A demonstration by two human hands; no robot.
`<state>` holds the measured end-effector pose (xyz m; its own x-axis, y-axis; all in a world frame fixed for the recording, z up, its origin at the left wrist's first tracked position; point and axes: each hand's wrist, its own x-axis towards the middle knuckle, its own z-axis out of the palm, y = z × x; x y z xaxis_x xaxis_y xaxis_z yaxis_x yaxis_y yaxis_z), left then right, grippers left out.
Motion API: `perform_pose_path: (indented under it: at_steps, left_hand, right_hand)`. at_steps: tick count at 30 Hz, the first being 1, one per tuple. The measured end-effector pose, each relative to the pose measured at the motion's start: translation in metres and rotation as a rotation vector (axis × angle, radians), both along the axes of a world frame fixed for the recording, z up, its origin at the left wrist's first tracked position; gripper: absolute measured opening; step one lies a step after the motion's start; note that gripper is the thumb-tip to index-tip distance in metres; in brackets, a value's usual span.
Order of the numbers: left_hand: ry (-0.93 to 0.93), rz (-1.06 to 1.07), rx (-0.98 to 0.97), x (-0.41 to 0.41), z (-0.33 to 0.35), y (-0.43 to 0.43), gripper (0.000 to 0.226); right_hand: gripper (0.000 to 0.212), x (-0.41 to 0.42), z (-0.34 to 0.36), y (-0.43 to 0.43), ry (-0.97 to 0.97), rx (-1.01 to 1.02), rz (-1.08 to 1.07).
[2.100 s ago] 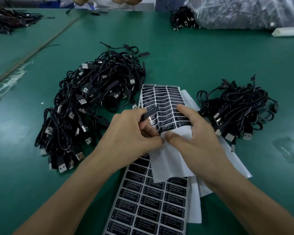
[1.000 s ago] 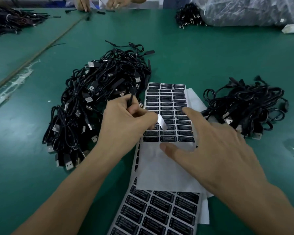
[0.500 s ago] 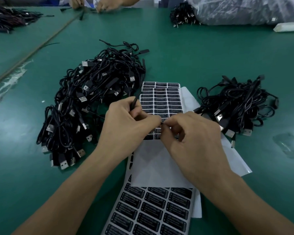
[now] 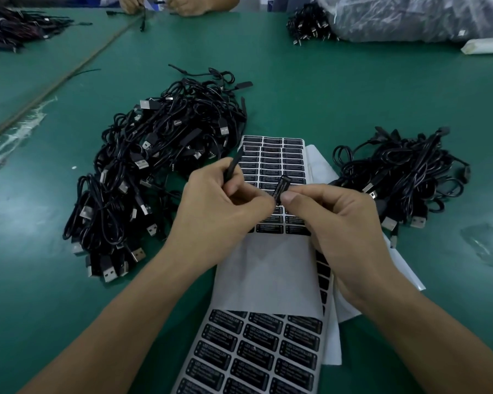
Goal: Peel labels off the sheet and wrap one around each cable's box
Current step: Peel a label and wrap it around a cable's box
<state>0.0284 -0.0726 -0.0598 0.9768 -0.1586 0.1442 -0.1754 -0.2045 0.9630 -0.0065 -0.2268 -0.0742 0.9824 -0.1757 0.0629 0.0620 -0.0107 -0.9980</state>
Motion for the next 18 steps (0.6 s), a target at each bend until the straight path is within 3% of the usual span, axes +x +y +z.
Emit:
perform_pose_path:
  at_steps: [9, 18]
  left_hand:
    - [0.024, -0.067, -0.081, 0.0008, 0.0037, 0.0045, 0.045]
    - [0.046, -0.103, -0.096, 0.0009, -0.0013, 0.004, 0.036]
  right_hand:
    - [0.004, -0.0013, 0.0015, -0.0008, -0.012, -0.036, -0.026]
    - [0.017, 0.0003, 0.0054, -0.0002, 0.031, 0.036, -0.028]
